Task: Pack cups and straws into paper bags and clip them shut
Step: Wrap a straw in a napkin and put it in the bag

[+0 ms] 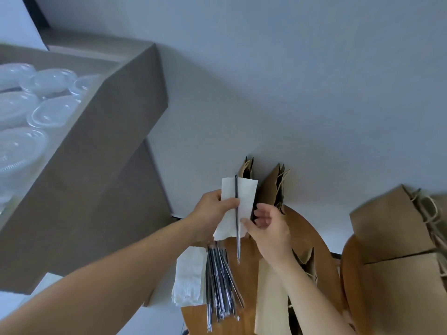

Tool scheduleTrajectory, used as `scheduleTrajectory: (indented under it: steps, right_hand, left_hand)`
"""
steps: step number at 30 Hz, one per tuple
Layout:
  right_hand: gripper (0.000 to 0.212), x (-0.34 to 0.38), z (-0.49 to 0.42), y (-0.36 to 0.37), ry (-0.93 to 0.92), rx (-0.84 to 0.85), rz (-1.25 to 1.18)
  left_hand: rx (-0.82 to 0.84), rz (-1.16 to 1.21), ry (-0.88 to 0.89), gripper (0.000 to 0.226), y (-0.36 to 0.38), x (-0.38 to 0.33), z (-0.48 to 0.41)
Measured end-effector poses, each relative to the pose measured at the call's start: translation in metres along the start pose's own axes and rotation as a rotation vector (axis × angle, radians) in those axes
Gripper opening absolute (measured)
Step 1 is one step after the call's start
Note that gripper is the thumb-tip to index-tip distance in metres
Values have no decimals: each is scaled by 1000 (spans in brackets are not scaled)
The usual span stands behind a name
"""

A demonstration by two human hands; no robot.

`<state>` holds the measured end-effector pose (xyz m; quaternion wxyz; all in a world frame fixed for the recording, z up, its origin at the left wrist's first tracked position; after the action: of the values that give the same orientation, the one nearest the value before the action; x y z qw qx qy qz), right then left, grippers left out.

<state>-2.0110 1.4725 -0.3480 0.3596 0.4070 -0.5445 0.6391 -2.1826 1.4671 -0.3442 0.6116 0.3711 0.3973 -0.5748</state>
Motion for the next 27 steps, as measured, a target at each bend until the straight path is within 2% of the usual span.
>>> scheduleTrajectory:
  steps: [1, 6, 13, 16, 19, 21, 23, 27]
  right_hand:
    - [39, 5, -2, -10, -3, 3, -33]
    - [18, 12, -4, -34, 49, 174, -179]
    - [24, -14, 10, -78, 151, 298, -218]
    - [21, -25, 13, -104, 170, 260, -218]
    - [16, -34, 9, -140, 185, 177, -263]
    - [13, -40, 3, -164, 197, 84, -289]
    - [13, -46, -4, -179, 199, -1, -299]
    - [14, -44, -15, -183, 141, -201, -216]
  left_hand:
    - [41, 8, 4, 23, 7, -7, 2]
    - [216, 42, -30, 20, 50, -26, 11]
    - [442, 70, -133, 23, 118, -22, 25]
    - [448, 53, -130, 31, 138, -18, 21]
    - [314, 65, -162, 32, 138, -3, 13]
    - [218, -85, -201, 28, 129, 17, 12]
    - [213, -343, -261, 32, 123, 46, 16]
    - [496, -827, -392, 55, 135, 111, 37]
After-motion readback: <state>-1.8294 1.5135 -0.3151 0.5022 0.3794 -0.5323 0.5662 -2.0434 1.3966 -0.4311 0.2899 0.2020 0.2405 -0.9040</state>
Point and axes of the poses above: each hand's wrist, its own z-axis away from the middle knuckle, its own y-axis out of the palm, x = y × z, the point moved 8 cm from there along -z, towards the middle knuckle, and after that the axes turned 2 degrees about x, right-handed, at the moved point
